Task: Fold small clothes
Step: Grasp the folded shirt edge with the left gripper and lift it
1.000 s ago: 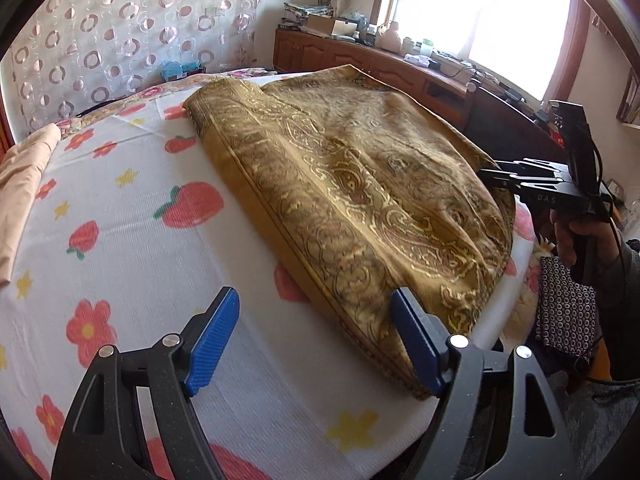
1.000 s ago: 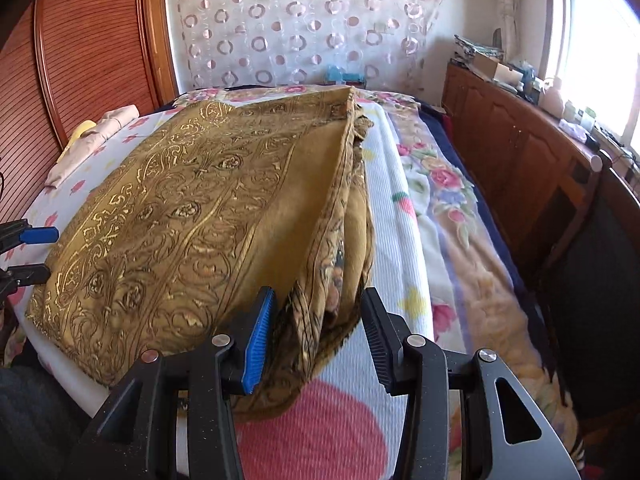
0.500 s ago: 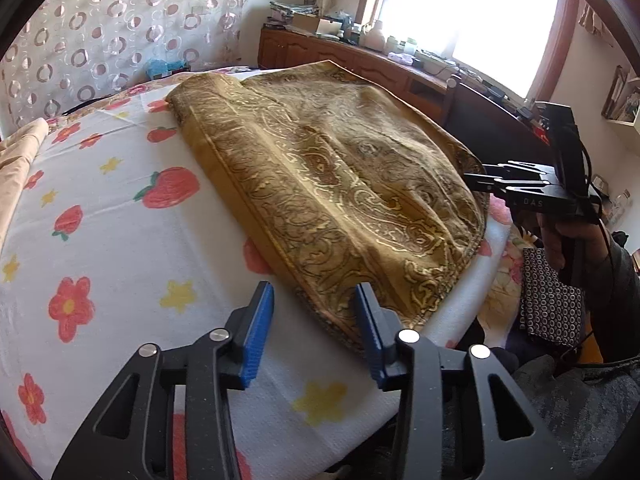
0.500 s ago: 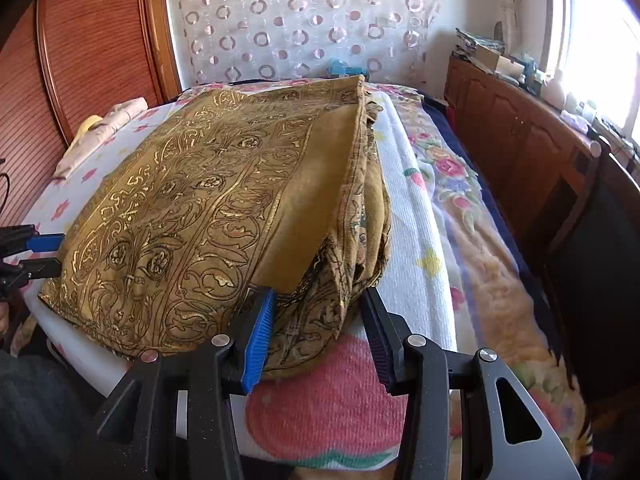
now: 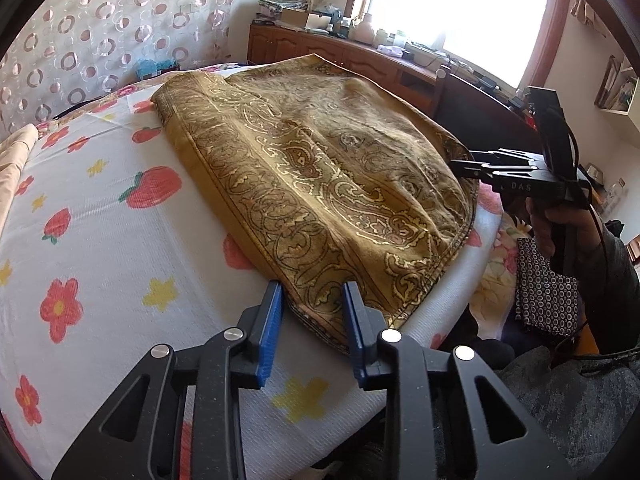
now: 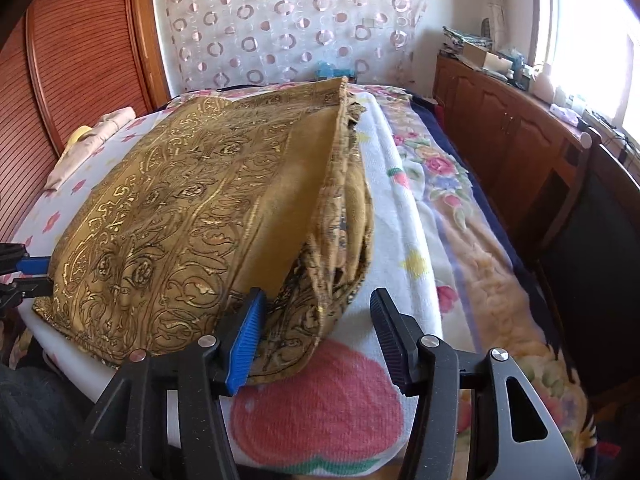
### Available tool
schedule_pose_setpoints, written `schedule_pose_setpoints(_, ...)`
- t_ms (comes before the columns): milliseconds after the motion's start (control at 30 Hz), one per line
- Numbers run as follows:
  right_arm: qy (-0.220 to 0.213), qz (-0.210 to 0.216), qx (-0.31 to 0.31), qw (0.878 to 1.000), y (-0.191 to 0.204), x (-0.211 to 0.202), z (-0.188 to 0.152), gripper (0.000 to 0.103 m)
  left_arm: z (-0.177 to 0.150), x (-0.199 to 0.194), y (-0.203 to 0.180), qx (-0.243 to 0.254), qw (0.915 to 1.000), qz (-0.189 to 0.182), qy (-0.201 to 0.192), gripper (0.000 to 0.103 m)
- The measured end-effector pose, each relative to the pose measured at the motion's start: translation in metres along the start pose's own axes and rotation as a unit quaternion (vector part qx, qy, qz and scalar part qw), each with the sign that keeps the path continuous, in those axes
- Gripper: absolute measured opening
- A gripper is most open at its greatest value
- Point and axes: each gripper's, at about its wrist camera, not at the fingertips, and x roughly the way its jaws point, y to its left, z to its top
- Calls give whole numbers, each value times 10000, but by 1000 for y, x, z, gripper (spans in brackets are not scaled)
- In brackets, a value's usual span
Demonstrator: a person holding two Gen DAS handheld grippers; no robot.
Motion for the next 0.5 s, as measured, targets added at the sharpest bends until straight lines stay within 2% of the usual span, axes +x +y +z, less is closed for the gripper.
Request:
schedule_pose_setpoints(100,-19,263,-74,9996,4,-1,-1,53,0,0,0,1,10000,-24,0,30)
schedule_pose_setpoints(133,-56,405,-80,9991,5,-2,-2,41,-1,0,-1,17,10000,-37,1,30)
schedule_pose_setpoints(200,-131,515,-117,9985,3,-3,-5,29,-1,0,-1,24,10000,-74,14,22)
schedule_pose_setpoints(233,-146,541,-97,9984,1,-3,-6,15,-1,0,-1,4,10000,-55,-1,16)
schedule_pose_setpoints(267,-144,644,0,9978,-3,-3,-7,12,0,1,1,-23,10000,-26,-11,11)
schedule_pose_setpoints(367,-198,800,173,9964,-8,-4,-10,6,1,-2,5,-156,9998,-84,-118,5)
schedule_pose_setpoints(500,-453,842,218,9952,-10,-13,-6,5,8,-16,3,-166,9988,-89,-444,4)
